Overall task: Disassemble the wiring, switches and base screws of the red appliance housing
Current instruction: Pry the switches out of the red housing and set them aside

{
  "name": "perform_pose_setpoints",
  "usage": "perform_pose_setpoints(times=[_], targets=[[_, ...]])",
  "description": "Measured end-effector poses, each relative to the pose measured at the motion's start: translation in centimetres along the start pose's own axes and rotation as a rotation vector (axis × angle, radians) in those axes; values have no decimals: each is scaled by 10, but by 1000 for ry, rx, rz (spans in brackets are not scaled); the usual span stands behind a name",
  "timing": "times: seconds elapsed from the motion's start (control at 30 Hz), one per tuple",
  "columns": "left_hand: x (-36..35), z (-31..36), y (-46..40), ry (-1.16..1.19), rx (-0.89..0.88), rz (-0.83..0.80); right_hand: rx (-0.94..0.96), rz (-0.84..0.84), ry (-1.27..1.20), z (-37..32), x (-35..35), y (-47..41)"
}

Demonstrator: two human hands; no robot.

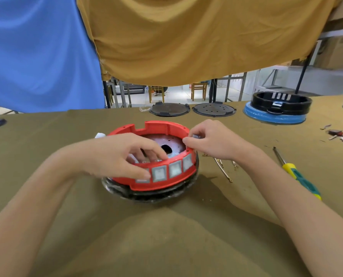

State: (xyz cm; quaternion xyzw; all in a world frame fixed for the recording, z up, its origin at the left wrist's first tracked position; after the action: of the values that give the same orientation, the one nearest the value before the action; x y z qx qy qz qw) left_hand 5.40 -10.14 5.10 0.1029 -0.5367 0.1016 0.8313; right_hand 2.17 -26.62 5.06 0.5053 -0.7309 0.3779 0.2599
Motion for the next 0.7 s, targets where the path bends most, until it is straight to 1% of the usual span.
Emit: perform_pose_setpoints(times=[0.07,0.2,0.23,0.33,0.4,0.5,0.57,0.63,0.7], targets=[[5,-10,4,12,31,7,80,28,-2,-9,2,1],[7,-2,-7,9,19,191,175,71,28,-23,1,3],[4,5,-12,-29,-2,235,186,75,19,-25,-1,4],[-5,19,-23,-266,-51,371,193,80,9,-28,-5,4],[-7,21,-24,-317,-70,441,173,90,-6,-26,-4,4],[-5,23,-20,-324,-166,487,134,180,0,-25,0,5],[-1,20,-16,-310,-205,494,126,257,117,-31,-3,10],[0,18,-15,-330,-217,497,152,322,197,-38,-6,17],[-1,17,-15,-402,-204,509,175,363,155,-39,-5,22]])
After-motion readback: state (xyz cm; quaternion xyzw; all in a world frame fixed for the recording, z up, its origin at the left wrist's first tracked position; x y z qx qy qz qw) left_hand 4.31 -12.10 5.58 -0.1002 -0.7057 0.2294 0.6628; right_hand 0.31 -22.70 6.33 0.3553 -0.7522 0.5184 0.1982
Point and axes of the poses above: each hand's wrist, its own y-axis away from the middle knuckle, its own x-axis out of the back of the hand, z = x × y, the point moved 10 cm from there along -y, towards the middle knuckle, and after that the axes turned 5 degrees about -y, right-handed, at the moved point
